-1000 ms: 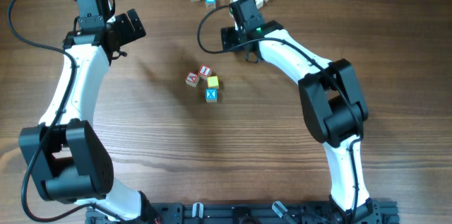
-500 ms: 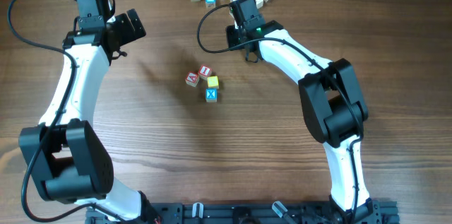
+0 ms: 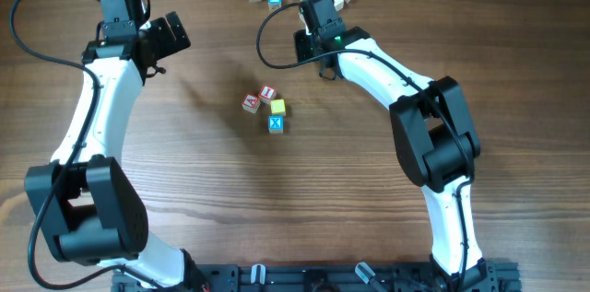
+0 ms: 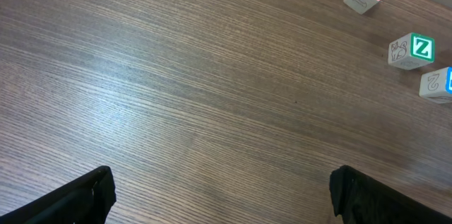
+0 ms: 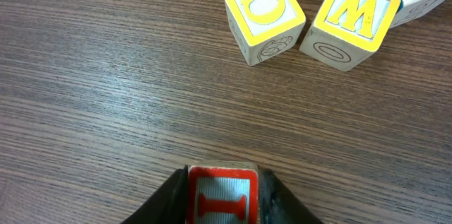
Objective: Form a circle
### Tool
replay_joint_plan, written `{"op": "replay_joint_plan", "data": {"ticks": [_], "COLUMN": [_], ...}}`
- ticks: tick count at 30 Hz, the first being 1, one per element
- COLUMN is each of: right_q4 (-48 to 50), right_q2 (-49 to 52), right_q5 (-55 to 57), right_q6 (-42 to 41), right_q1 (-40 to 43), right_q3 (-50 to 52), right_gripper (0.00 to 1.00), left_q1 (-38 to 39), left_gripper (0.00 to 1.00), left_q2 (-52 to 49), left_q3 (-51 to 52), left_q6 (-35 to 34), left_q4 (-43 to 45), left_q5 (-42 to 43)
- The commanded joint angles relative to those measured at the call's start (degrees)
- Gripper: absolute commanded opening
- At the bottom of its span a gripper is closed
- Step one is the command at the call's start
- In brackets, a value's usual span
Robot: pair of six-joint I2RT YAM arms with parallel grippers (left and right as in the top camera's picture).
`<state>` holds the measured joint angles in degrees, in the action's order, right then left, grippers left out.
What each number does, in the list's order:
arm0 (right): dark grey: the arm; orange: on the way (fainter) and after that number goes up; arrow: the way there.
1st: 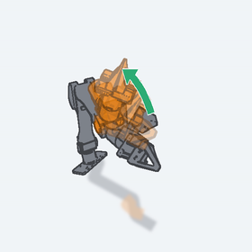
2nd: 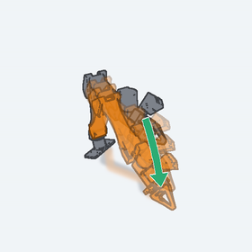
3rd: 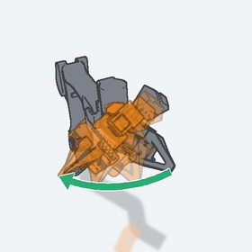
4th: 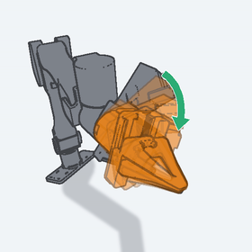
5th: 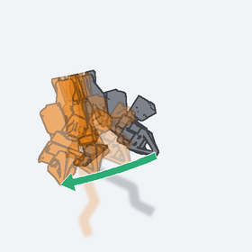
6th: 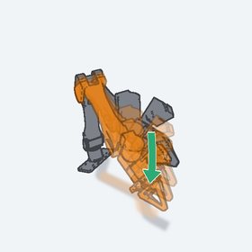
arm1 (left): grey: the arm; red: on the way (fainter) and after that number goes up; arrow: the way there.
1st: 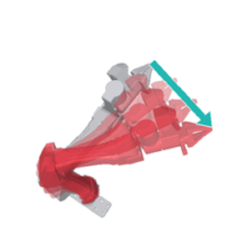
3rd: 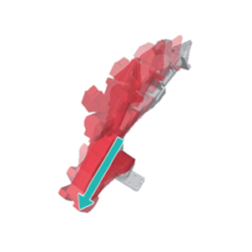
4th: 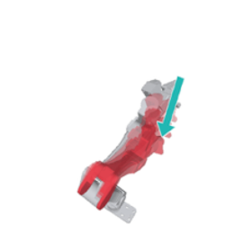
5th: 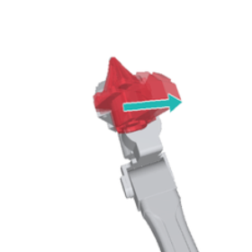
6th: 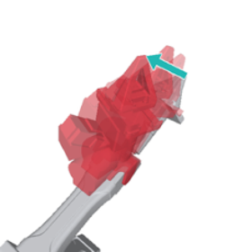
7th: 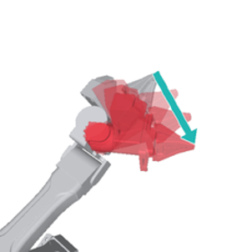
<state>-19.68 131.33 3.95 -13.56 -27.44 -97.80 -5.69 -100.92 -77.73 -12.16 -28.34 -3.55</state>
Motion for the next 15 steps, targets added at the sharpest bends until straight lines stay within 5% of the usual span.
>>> {"op": "replay_joint_plan", "data": {"ticks": [1,5,15], "right_q4": [-0.9,-3.2,-19.3], "right_q2": [0.5,0.1,-9.0], "right_q5": [0.7,0.7,0.7], "right_q6": [0.1,2.6,4.5], "right_q1": [0.2,0.3,0.5], "right_q3": [0.0,0.0,0.0], "right_gripper": [0.26,0.19,0.20], "left_q1": [-0.1,-0.1,-0.1], "left_gripper": [1.00,1.00,1.00], "left_q2": [0.5,0.5,0.5], "left_q3": [-0.3,-0.3,-0.3], "left_q6": [-0.5,-0.5,-0.5], "left_q4": [0.0,0.0,0.0], "left_q5": [0.0,0.0,0.0]}}
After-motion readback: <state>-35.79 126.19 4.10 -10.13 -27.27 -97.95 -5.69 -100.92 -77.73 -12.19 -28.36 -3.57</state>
